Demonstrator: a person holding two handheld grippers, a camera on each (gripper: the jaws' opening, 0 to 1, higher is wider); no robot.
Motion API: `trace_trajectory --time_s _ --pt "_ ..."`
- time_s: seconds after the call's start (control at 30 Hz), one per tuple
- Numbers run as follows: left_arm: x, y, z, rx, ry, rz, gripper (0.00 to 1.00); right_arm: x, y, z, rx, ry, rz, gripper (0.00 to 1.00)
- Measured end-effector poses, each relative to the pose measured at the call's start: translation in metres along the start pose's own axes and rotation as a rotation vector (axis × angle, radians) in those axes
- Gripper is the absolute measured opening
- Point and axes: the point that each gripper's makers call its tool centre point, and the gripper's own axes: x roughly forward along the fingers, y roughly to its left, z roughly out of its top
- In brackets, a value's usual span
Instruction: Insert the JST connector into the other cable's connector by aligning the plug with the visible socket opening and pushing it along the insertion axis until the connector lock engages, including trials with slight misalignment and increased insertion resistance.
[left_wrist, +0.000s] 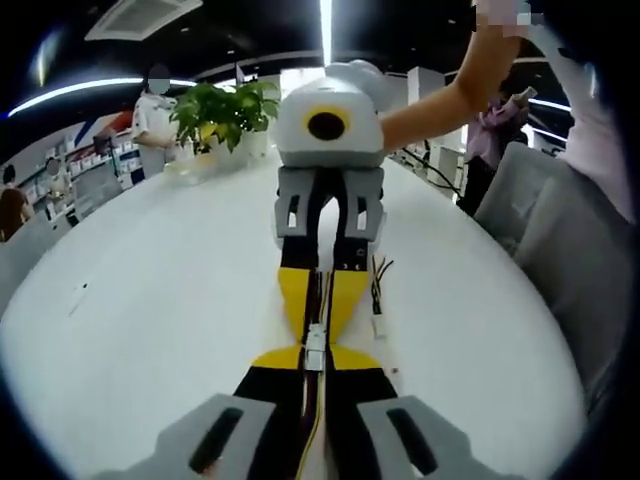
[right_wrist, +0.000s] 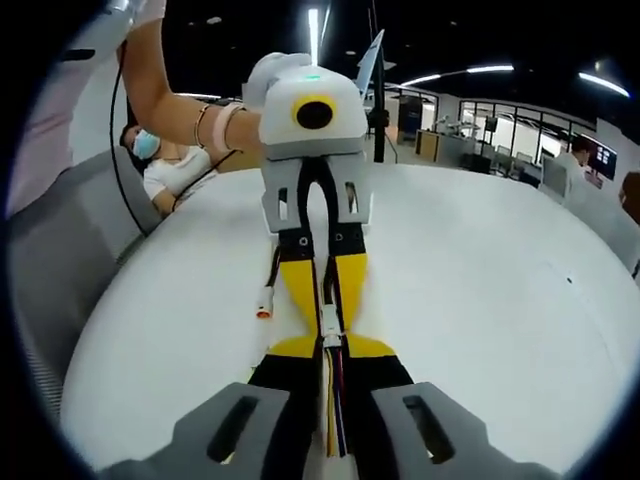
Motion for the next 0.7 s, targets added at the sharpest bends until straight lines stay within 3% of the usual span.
trace_trajectory --time_s 0.1,0.33,0.7 --pt "-0.003 0.0 0.0 -0.014 -0.01 0.008 0.03 -0.001 0.002 0.003 0.047 -0.029 0.004 0.09" --pt "-0.015 0.003 0.012 -0.031 -0.061 0.04 0.06 -0.01 -0.001 0.014 0.054 -0.06 -0.025 0.14" --pt "-0.037 -0.007 0.034 -0.047 -0.151 0.06 0.13 -0.033 0.009 0.038 0.019 -0.13 -0.051 0.18"
